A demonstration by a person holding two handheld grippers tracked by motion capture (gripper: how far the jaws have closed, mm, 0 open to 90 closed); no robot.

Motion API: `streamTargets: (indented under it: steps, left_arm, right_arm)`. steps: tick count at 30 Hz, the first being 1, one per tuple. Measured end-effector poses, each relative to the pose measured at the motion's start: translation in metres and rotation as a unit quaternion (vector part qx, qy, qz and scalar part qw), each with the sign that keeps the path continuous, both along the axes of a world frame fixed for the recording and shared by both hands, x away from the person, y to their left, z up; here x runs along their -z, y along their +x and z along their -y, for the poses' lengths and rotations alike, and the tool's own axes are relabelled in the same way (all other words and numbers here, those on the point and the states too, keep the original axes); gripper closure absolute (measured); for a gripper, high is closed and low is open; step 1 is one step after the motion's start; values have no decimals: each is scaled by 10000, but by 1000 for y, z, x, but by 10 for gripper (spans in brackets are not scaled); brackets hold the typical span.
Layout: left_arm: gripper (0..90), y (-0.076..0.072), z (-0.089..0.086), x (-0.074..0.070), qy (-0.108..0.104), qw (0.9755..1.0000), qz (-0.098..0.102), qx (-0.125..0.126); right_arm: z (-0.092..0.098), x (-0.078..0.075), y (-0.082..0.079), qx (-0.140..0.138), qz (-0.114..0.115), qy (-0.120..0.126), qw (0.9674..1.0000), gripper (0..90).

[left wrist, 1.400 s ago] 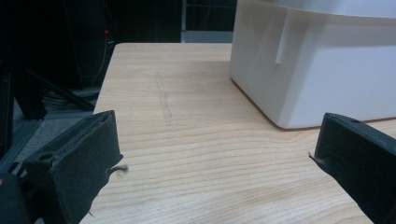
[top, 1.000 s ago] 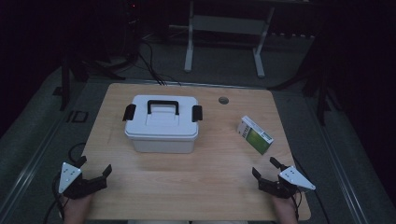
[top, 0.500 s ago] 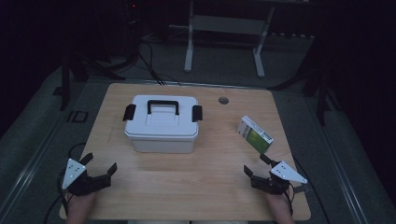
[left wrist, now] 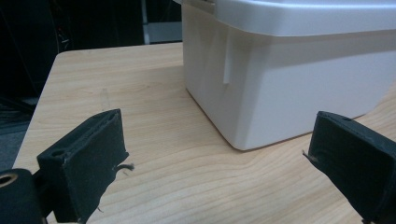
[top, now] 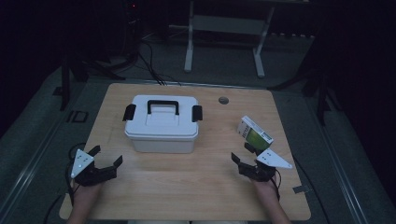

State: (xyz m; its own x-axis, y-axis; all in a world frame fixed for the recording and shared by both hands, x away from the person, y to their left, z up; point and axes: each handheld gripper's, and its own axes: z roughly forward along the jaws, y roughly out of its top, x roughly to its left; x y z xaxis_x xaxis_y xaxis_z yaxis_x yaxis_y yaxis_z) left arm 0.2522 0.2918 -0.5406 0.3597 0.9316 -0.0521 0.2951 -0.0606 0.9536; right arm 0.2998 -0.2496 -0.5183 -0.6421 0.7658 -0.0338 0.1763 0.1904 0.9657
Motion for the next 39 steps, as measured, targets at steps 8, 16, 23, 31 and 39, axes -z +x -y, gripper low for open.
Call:
streamTargets:
  steps: [8, 16, 23, 31, 39]
  left_arm:
    - [156, 19, 2, -2, -67, 9999, -134, -59]
    - [515, 42, 8, -3, 2, 9991, -415, 16]
    - [686, 61, 15, 1, 195, 9974, -698, -53]
    - [840, 78, 22, 3, 453, 9952, -873, -12]
    - [893, 90, 29, 1, 393, 9959, -802, 146]
  right_arm:
    - [-19, 0, 14, -131, -139, -160, 9997, 526]
    - [-42, 3, 25, -98, -152, -461, 9988, 843]
    - [-66, 7, 39, -185, -351, -513, 9979, 899]
    - [-95, 17, 58, -180, -501, -465, 9975, 899]
    - [-121, 21, 72, -212, -606, -458, 9969, 899]
